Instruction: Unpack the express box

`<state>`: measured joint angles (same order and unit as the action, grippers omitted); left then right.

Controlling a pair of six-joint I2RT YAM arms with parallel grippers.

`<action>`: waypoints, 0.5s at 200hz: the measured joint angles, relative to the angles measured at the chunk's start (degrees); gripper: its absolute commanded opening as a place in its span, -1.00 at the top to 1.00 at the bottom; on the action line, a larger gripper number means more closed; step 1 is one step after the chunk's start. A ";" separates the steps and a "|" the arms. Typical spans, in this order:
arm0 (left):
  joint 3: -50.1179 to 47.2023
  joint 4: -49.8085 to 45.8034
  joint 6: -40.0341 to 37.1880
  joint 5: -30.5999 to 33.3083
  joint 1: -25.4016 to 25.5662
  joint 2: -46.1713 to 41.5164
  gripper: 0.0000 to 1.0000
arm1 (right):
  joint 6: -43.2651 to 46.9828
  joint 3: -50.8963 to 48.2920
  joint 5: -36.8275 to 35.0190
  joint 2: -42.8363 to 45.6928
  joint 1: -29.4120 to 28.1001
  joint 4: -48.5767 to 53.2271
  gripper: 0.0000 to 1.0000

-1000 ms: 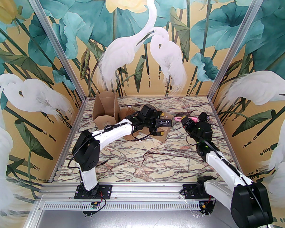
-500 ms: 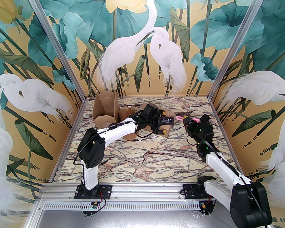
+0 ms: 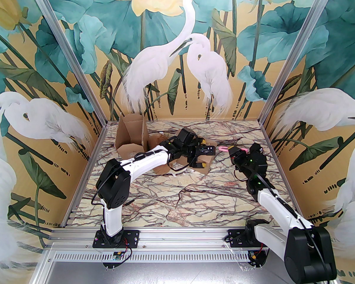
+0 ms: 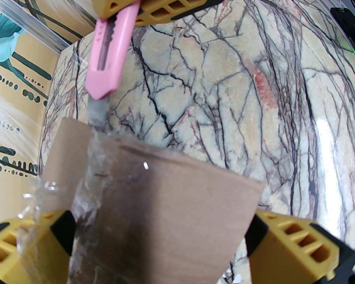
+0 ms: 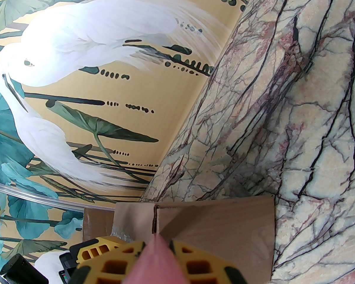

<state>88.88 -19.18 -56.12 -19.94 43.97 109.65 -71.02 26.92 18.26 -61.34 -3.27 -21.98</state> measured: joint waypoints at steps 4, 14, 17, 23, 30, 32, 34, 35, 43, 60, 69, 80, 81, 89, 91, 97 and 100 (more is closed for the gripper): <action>-0.33 0.09 0.02 0.00 0.00 -0.33 -0.99 | -0.17 0.09 0.24 -0.15 0.00 0.07 1.00; -0.92 0.17 0.00 0.00 -0.11 -1.05 -0.99 | -0.55 0.17 0.74 -0.44 0.02 0.17 1.00; -1.09 0.20 0.00 0.00 -0.11 -1.33 -0.99 | -0.79 0.17 0.90 -0.48 0.02 0.26 1.00; -1.36 0.20 0.00 0.00 -0.11 -1.73 -0.99 | -1.16 0.17 1.11 -0.50 0.02 0.39 1.00; -1.64 0.26 0.02 0.00 -0.11 -2.25 -0.99 | -1.46 0.17 1.25 -0.50 0.02 0.42 1.00; -1.75 0.33 0.00 0.00 -0.11 -2.43 -0.99 | -1.51 0.17 1.31 -0.48 0.02 0.42 1.00; -1.81 0.35 0.02 0.00 -0.11 -2.51 -0.99 | -1.66 0.17 1.31 -0.48 0.02 0.42 1.00; -1.86 0.39 0.02 0.00 -0.11 -2.62 -0.99 | -1.77 0.17 1.31 -0.48 0.02 0.42 1.00; -2.05 0.57 0.02 0.00 -0.11 -3.13 -0.99 | -2.12 0.17 1.31 -0.48 0.02 0.52 1.00; -2.19 0.70 0.04 -0.04 -0.11 -3.96 -0.99 | -2.71 0.17 1.29 -0.33 0.04 0.98 1.00; -2.25 0.70 0.04 -0.22 -0.11 -4.39 -0.99 | -2.78 0.17 1.29 -0.07 0.26 1.27 1.00; -2.38 0.74 0.20 -0.42 -0.15 -4.92 -0.99 | -2.91 0.17 1.29 0.22 0.39 1.49 1.00; -2.40 0.76 0.22 -0.42 -0.15 -4.98 -0.99 | -2.91 0.17 1.29 0.26 0.39 1.51 1.00; -2.67 0.76 0.28 -0.46 -0.22 -5.35 -0.99 | -2.95 0.17 1.29 0.39 0.50 1.68 1.00; -2.69 0.76 0.33 -0.46 -0.20 -5.40 -0.99 | -2.95 0.17 1.29 0.39 0.55 1.70 1.00; -2.89 0.76 0.55 -0.55 -0.26 -5.60 -0.99 | -2.97 0.17 1.29 0.39 0.68 1.68 1.00; -2.93 0.76 0.68 -0.61 -0.28 -5.66 -0.99 | -2.99 0.17 1.27 0.42 0.68 1.68 1.00</action>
<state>85.95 -18.41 -55.44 -20.56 43.68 103.98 -74.02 27.09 19.53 -60.93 -2.59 -20.29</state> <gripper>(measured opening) 0.995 0.160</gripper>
